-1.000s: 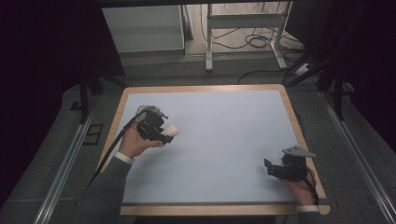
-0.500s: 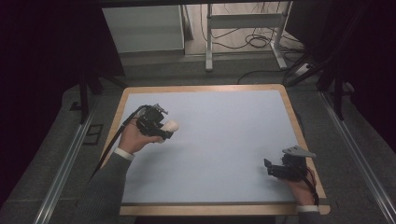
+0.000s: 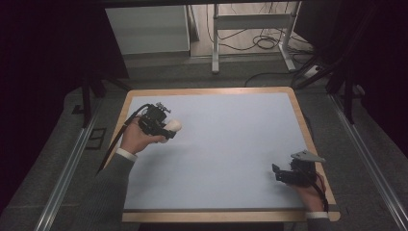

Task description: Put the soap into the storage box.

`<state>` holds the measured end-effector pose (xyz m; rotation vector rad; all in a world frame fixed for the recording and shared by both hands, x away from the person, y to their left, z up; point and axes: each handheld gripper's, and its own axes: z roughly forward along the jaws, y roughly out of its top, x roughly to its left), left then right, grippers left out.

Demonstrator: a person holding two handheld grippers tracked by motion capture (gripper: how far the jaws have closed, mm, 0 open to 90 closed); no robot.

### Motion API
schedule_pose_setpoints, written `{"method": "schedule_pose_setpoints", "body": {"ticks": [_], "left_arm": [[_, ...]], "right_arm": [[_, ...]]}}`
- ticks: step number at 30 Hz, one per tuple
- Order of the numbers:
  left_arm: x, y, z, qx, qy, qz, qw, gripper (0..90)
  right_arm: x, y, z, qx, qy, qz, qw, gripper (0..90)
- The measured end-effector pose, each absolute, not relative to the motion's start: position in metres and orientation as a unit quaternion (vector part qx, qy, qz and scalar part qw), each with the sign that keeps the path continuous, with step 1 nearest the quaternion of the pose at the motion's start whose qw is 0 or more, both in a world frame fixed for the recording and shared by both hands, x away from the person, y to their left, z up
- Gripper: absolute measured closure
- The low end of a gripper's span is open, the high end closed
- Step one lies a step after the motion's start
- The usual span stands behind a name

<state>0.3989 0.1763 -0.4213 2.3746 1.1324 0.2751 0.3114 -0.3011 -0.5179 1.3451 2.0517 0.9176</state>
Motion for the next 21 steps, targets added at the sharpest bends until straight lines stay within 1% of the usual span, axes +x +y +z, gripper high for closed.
{"method": "schedule_pose_setpoints", "body": {"ticks": [21], "left_arm": [[0.419, 0.189, -0.427, 0.856, 0.447, 0.103, 0.238, 49.5]], "right_arm": [[0.312, -0.303, -0.518, 0.498, 0.756, 0.338, 0.258, 10.0]]}}
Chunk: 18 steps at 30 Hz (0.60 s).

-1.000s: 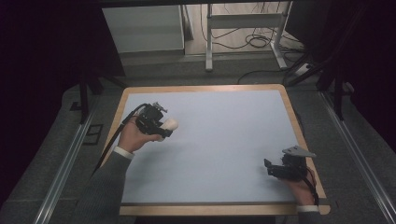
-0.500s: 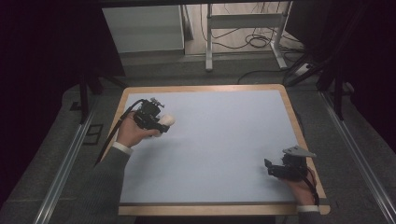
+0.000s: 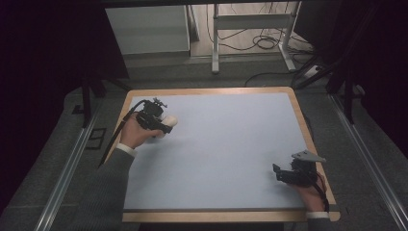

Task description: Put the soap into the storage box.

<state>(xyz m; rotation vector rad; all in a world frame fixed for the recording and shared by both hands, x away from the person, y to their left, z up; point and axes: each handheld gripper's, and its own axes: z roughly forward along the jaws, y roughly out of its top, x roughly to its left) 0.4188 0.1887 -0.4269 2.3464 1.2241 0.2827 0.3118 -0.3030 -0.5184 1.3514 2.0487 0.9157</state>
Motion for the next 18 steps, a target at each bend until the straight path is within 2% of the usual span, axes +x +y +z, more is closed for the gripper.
{"method": "schedule_pose_setpoints", "body": {"ticks": [18], "left_arm": [[0.434, 0.201, -0.432, 0.845, 0.472, 0.101, 0.232, 49.5]], "right_arm": [[0.312, -0.304, -0.518, 0.499, 0.755, 0.338, 0.259, 10.0]]}}
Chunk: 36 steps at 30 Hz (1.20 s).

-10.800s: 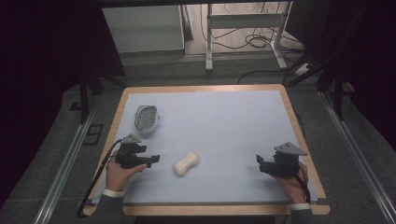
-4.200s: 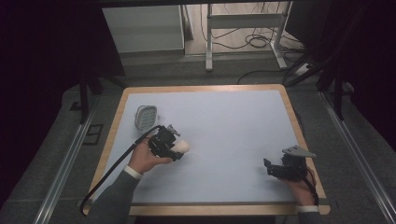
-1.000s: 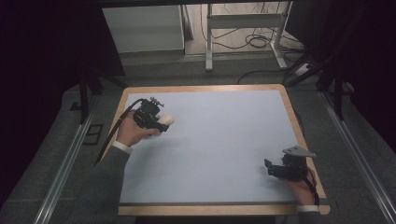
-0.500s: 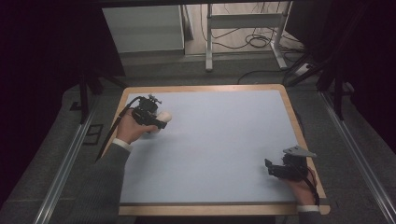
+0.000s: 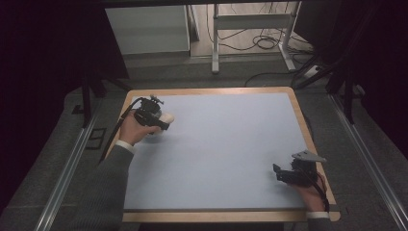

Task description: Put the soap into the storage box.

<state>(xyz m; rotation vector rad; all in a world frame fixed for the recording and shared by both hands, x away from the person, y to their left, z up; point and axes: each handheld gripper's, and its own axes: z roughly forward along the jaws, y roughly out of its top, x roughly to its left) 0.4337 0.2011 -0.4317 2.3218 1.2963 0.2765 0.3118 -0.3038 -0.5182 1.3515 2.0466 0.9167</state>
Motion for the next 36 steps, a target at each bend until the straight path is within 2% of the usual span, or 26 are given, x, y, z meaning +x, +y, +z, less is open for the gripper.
{"method": "schedule_pose_setpoints", "body": {"ticks": [36], "left_arm": [[0.462, 0.23, -0.45, 0.804, 0.539, 0.103, 0.226, 49.5]], "right_arm": [[0.312, -0.305, -0.519, 0.501, 0.755, 0.336, 0.258, 10.0]]}}
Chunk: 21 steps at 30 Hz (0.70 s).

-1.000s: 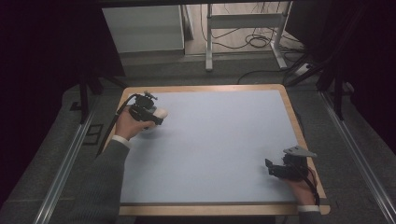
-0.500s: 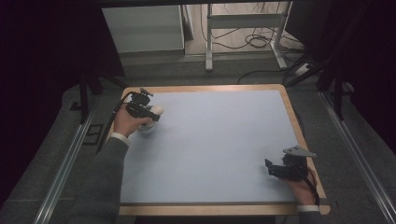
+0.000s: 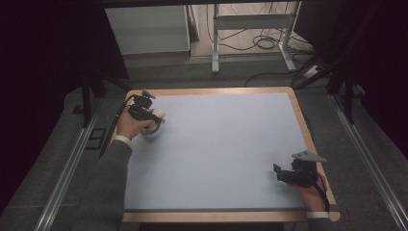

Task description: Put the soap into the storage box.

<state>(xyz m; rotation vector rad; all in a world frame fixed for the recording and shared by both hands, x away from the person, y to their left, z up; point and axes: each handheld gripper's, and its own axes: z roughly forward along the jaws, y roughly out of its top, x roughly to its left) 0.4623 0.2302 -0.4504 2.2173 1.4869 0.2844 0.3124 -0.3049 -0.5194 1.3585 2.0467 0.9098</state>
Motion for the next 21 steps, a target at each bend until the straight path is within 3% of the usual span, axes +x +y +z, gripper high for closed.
{"method": "schedule_pose_setpoints", "body": {"ticks": [21], "left_arm": [[0.472, 0.243, -0.465, 0.776, 0.581, 0.111, 0.219, 49.5]], "right_arm": [[0.313, -0.306, -0.52, 0.502, 0.755, 0.335, 0.258, 10.0]]}}
